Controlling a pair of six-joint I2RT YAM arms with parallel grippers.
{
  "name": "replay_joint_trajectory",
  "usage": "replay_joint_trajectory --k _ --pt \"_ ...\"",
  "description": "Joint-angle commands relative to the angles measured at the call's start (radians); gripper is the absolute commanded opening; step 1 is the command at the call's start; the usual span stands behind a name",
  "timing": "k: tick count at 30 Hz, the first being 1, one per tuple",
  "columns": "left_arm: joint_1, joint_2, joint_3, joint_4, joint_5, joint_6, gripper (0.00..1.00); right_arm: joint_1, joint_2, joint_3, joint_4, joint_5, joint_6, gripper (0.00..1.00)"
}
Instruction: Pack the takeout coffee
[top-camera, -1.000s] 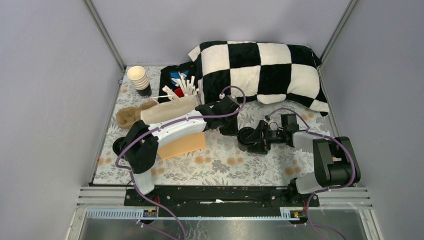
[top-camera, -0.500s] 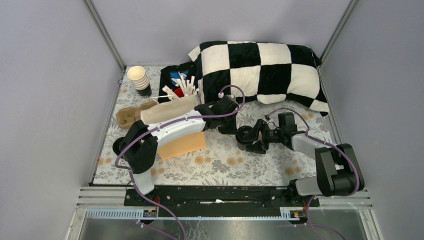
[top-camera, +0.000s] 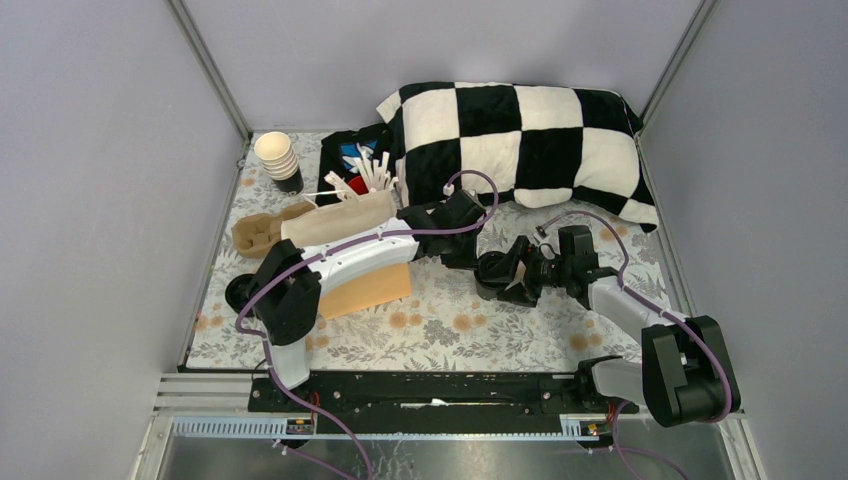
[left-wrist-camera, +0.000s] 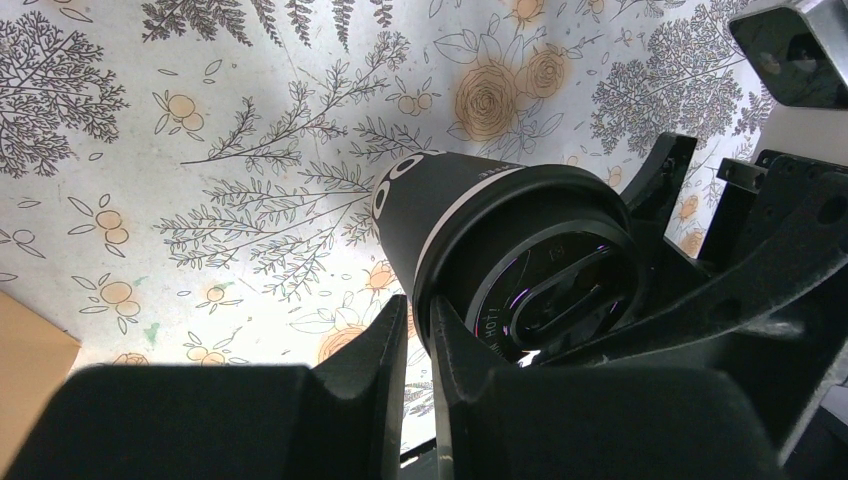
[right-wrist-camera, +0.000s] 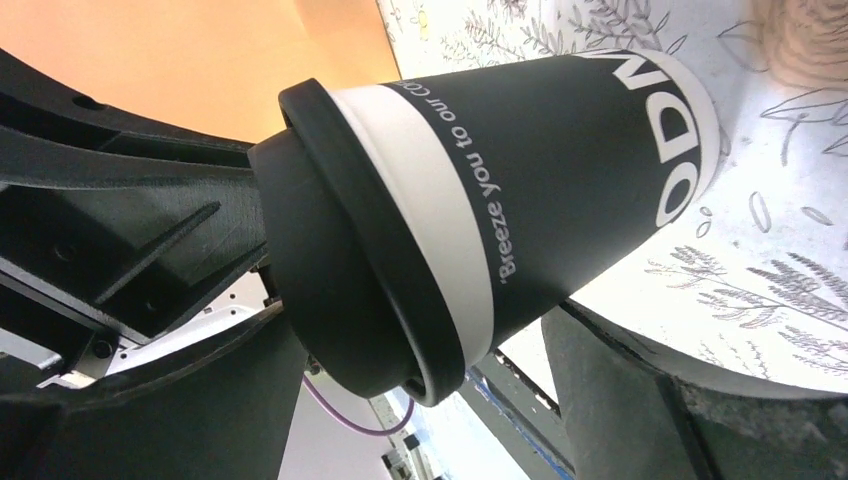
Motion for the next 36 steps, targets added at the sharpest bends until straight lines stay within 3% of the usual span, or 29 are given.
replay_joint_trajectory --k 1,6,13,19,23,28,32,36 --pt "-0.031 0.16 -0.091 -0.275 -0.046 0.046 0.16 -0.064 -0.012 0.032 0.029 -0.048 -0.059 0.88" --pt "-0.03 0.159 -0.093 -0.275 -0.048 0.045 0.16 -0.089 0.037 0.004 -0.013 -0.03 -0.128 0.7" --pt "-0.047 0.185 -0.105 -0.264 -0.039 0.042 0.16 -0.086 0.149 -0.021 -0.104 0.188 -0.166 0.67" --pt "-0.069 0.24 -0.239 -0.193 -0.017 0.023 0.16 -0.051 0.103 -0.074 -0.177 0.47 -0.074 0.63" --pt "-0.089 0.259 -0.312 -0.172 -0.027 0.018 0.16 -0.019 0.088 -0.111 -0.199 0.551 -0.053 0.61" --pt "-0.095 0.248 -0.299 -0.19 -0.041 0.027 0.15 -0.011 0.022 -0.042 -0.248 0.461 -0.092 0.67" --pt "-0.092 0.203 -0.133 -0.272 -0.073 0.05 0.16 -0.018 -0.126 0.106 -0.361 0.385 -0.164 0.85" --pt "-0.092 0.18 0.021 -0.332 -0.073 0.062 0.2 -0.034 -0.117 0.244 -0.512 0.342 -0.259 0.91"
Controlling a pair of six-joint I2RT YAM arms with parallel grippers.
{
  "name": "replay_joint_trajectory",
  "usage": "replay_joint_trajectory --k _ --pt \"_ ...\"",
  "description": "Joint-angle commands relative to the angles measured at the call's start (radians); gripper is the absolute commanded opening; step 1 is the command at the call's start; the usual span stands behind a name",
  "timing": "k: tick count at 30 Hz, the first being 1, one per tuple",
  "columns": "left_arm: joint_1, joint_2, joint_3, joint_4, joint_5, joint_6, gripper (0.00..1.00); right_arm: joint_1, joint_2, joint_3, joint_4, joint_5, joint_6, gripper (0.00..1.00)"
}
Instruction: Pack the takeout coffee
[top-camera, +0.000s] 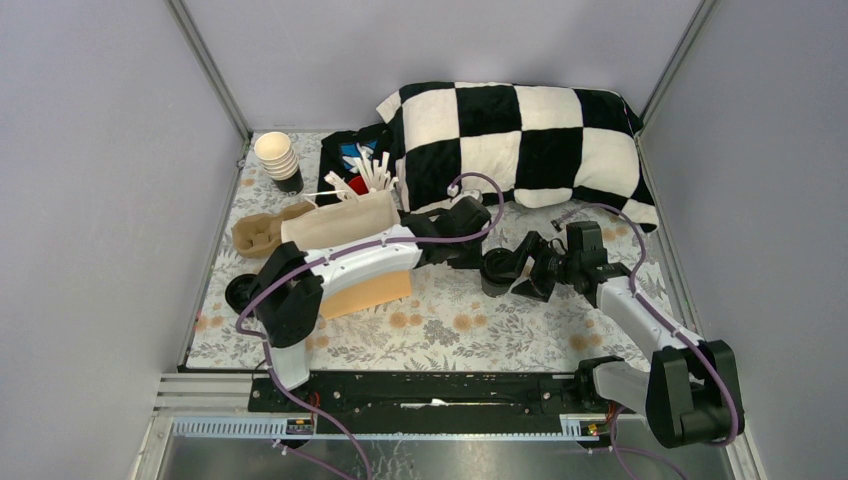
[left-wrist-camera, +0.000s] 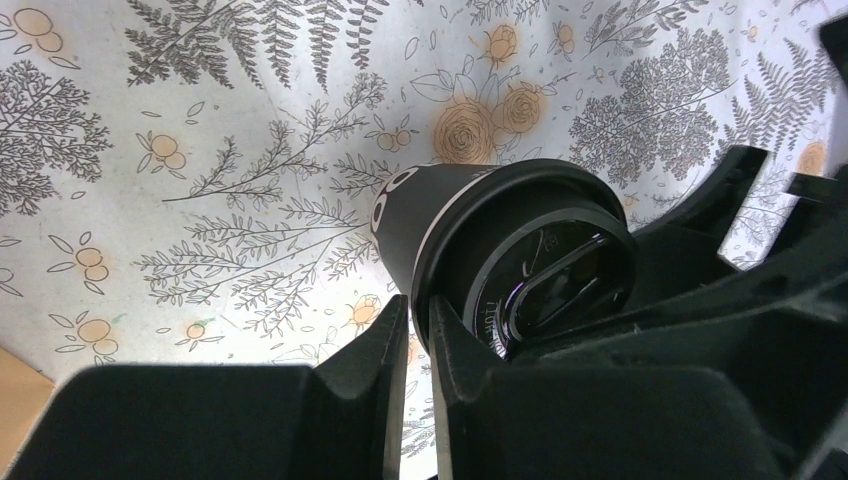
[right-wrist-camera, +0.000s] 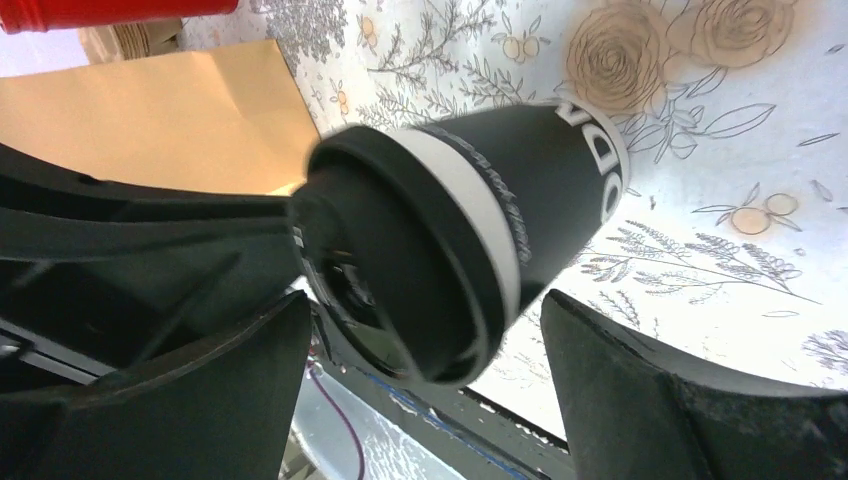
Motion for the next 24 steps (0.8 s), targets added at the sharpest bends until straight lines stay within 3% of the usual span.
replay_joint_trajectory --k 1,12,24 --pt "-0.04 0.15 0.021 -0.404 -0.003 0.065 0.21 -0.005 0.014 0.15 -0.244 0.097 -0.17 0.92" --pt "-0.032 0.084 0.136 -0.445 -0.008 0.056 0.29 -0.005 0.039 0.367 -0.478 0.233 -0.351 0.95" --pt "0.001 0.188 0.405 -0.495 0.0 0.103 0.31 -0.005 0.103 0.436 -0.486 0.221 -0.39 0.94"
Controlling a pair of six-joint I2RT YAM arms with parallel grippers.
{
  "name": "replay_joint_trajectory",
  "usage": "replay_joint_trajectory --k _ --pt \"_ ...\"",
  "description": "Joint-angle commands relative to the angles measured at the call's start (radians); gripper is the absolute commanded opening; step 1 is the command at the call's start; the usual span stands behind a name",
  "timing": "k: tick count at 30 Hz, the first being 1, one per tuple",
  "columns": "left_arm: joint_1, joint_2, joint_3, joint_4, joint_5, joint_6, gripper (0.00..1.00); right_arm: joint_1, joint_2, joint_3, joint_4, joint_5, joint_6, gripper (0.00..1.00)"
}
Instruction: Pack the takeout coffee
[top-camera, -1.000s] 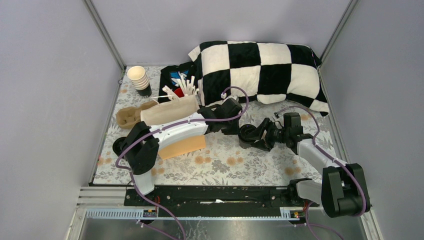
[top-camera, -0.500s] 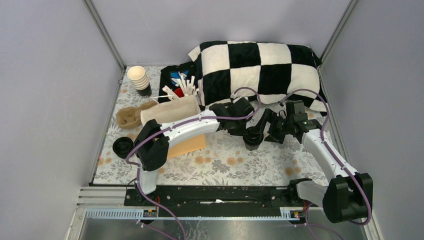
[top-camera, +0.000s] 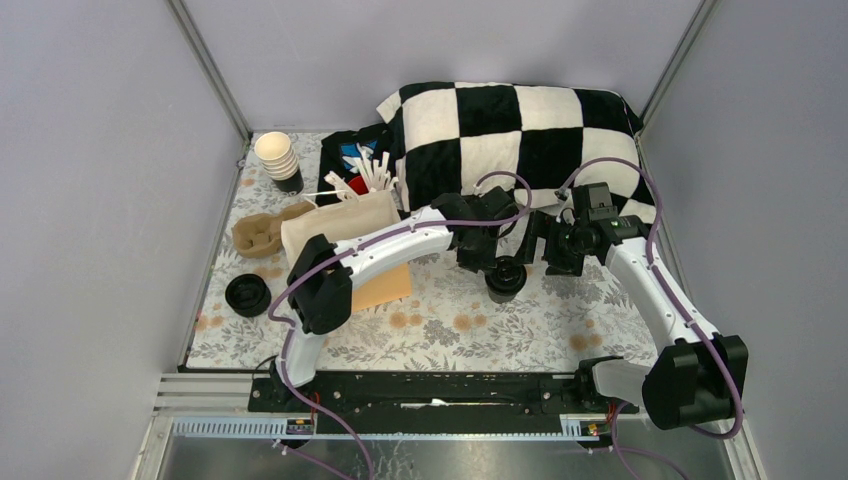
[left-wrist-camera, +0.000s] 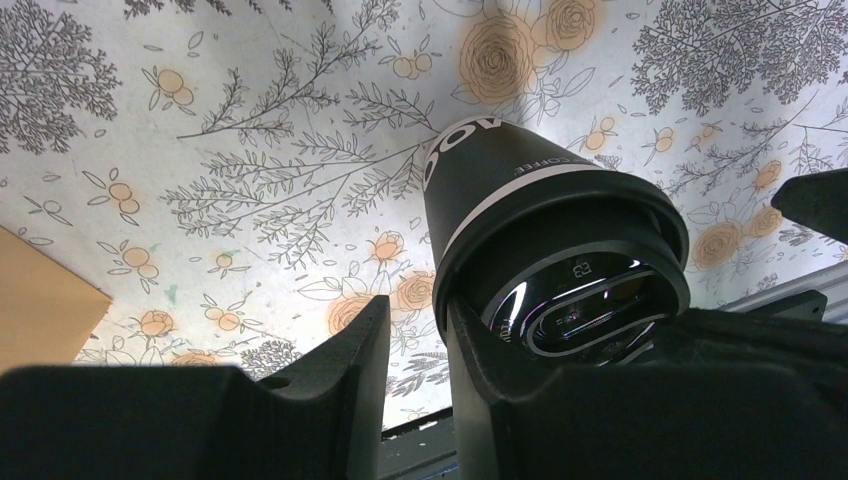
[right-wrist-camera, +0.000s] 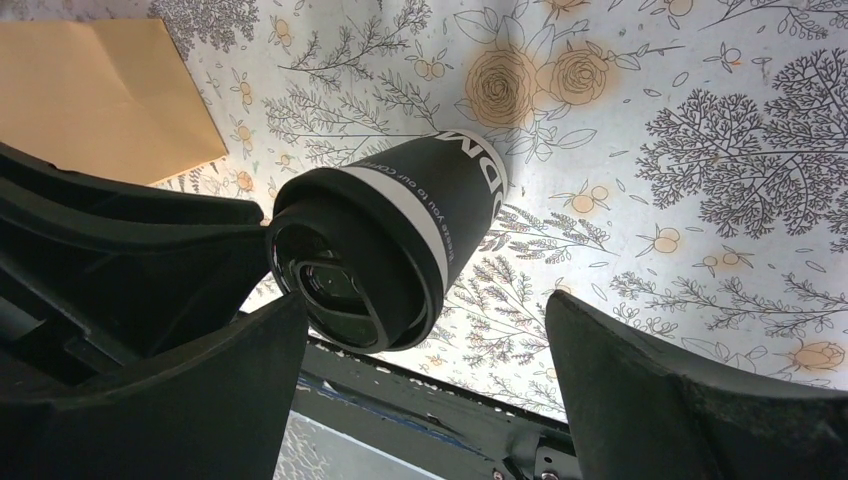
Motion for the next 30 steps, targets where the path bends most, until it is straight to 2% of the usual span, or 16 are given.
replay_joint_trajectory --k 1,7,18,24,30 --pt "0.013 0.045 0.065 -0.108 -0.013 0.045 0.33 -0.004 0.006 0.07 -0.032 0.011 -0.037 0.94" --pt "0.023 0.016 0.055 -0.11 -0.015 0.043 0.39 -0.001 0.008 0.095 -0.057 0.019 -0.058 0.94" --pt "0.046 -0.051 0.122 -0.11 0.04 0.04 0.6 0.056 0.03 0.176 -0.121 0.108 -0.098 0.93" --pt "0.082 -0.094 0.093 -0.096 0.072 0.034 0.62 0.084 0.046 0.188 -0.139 0.126 -0.11 0.93" --pt "0.087 -0.104 0.018 -0.072 0.084 0.038 0.55 0.126 0.064 0.203 -0.134 0.108 -0.118 0.92"
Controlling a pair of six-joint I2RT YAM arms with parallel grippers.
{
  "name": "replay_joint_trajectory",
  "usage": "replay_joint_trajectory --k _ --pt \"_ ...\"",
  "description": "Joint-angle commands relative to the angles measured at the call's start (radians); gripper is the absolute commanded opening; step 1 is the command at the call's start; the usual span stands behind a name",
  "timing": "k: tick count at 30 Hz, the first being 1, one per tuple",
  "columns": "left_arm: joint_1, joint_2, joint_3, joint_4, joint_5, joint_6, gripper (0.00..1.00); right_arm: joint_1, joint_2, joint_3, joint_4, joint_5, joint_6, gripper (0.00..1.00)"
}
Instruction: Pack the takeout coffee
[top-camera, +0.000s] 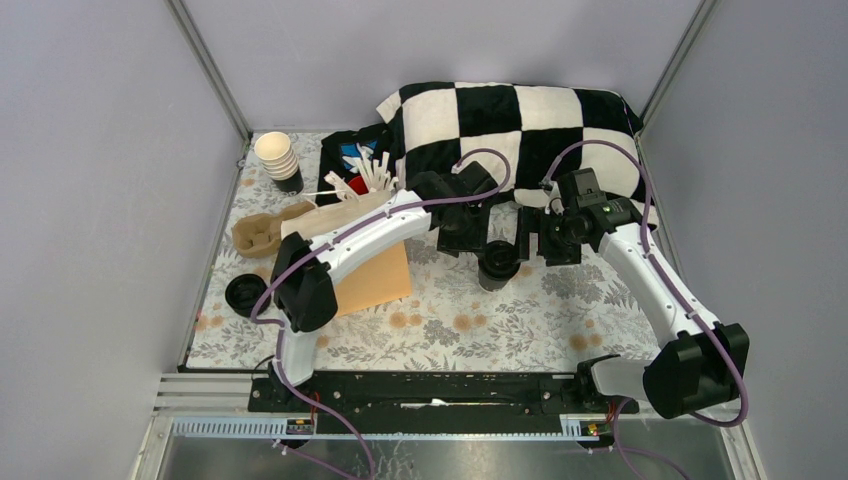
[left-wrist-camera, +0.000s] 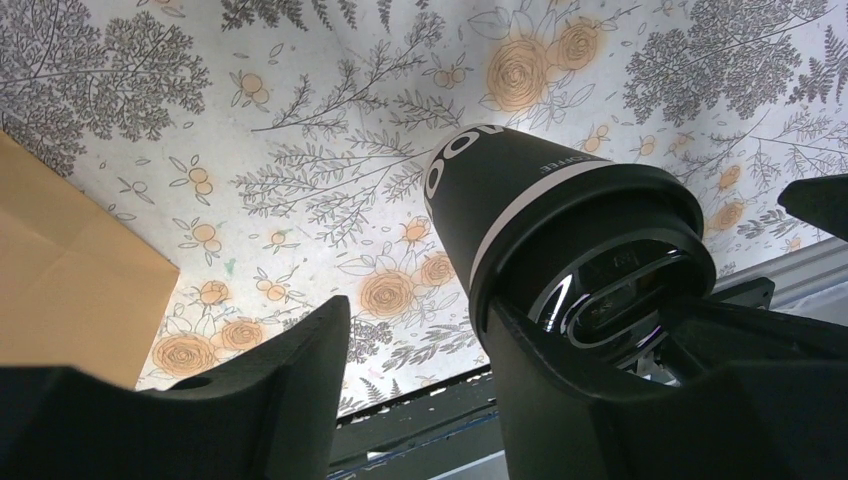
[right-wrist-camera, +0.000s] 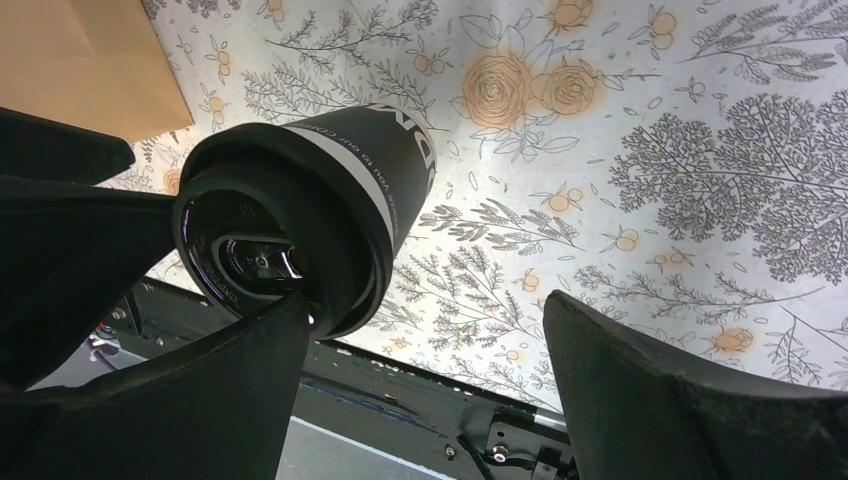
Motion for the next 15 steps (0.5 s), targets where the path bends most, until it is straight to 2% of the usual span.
replay_joint_trajectory --k 1,7,15 --pt "0.001 -0.046 -0.052 0.024 0.024 0.009 0.55 0.044 0.007 0.044 -0.004 -0.003 -0.017 0.92" --pt "0.0 -0.035 -0.123 0.069 0.042 0.002 0.51 0.097 0.024 0.03 0.052 -0.06 0.007 0.92" --pt "-0.002 -0.036 -0.144 0.101 0.061 -0.013 0.51 0.163 0.072 -0.024 0.161 -0.101 0.029 0.98"
